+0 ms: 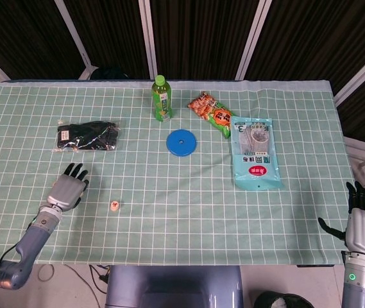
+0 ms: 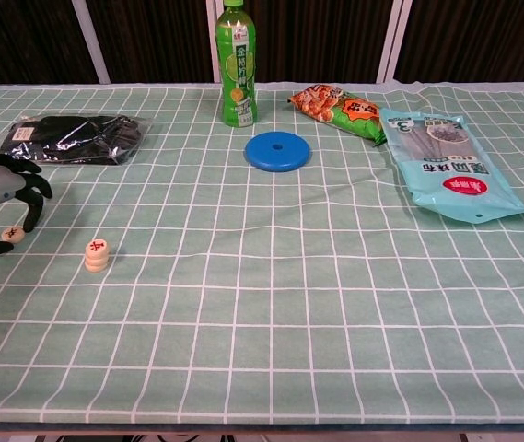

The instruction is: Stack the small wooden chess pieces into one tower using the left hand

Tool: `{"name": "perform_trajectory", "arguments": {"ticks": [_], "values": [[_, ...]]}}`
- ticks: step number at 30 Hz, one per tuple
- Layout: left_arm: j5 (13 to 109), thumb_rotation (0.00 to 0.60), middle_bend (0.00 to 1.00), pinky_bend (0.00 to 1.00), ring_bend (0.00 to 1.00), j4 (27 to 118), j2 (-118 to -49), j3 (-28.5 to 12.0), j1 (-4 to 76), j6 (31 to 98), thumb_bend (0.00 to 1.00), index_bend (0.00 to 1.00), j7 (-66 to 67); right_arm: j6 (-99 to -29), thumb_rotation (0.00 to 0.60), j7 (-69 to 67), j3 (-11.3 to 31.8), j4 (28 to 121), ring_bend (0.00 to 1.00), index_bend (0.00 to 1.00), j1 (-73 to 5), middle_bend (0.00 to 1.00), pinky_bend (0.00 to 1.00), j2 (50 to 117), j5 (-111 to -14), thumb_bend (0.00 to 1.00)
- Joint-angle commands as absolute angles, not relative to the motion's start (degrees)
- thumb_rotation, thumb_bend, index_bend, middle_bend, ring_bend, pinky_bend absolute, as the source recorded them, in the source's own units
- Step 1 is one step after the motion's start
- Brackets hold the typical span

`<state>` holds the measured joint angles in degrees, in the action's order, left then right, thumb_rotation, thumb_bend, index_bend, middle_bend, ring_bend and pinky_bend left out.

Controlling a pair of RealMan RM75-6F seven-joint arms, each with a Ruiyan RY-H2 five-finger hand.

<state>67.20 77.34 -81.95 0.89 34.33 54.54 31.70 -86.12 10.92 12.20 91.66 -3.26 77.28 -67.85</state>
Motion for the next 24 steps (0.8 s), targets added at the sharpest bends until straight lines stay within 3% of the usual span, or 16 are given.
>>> {"name": "perform_trajectory", "arguments": {"ticks": [1, 12, 24], "values": [[67.16, 0.6, 0.17, 0.09, 0.0, 77.42, -81.9, 0.84, 34.3, 54.62, 0.31, 0.51, 31.89, -86.21, 0.6, 10.88, 12.28, 91.75, 0.02, 0.06, -3.22, 0.0, 0.0, 77.26, -67.77, 0.25], [67.42, 0.6, 0.17, 0.09, 0.0, 79.72, -80.87, 0.1, 34.43, 55.63, 0.31, 0.52, 32.67, -86.38, 0.6, 10.85, 12.45, 92.13, 0.02, 0.06, -3.11, 0.0, 0.0, 77.13, -67.5, 0.25], [69.82, 0.6, 0.17, 0.09, 0.0, 91.15, -77.17, -1.83, 36.81, 56.91, 0.31, 0.52, 35.92, -85.97, 0.6, 10.98, 12.23, 91.9, 0.02, 0.06, -3.22, 0.0, 0.0, 77.19, -67.44, 0.25]]}}
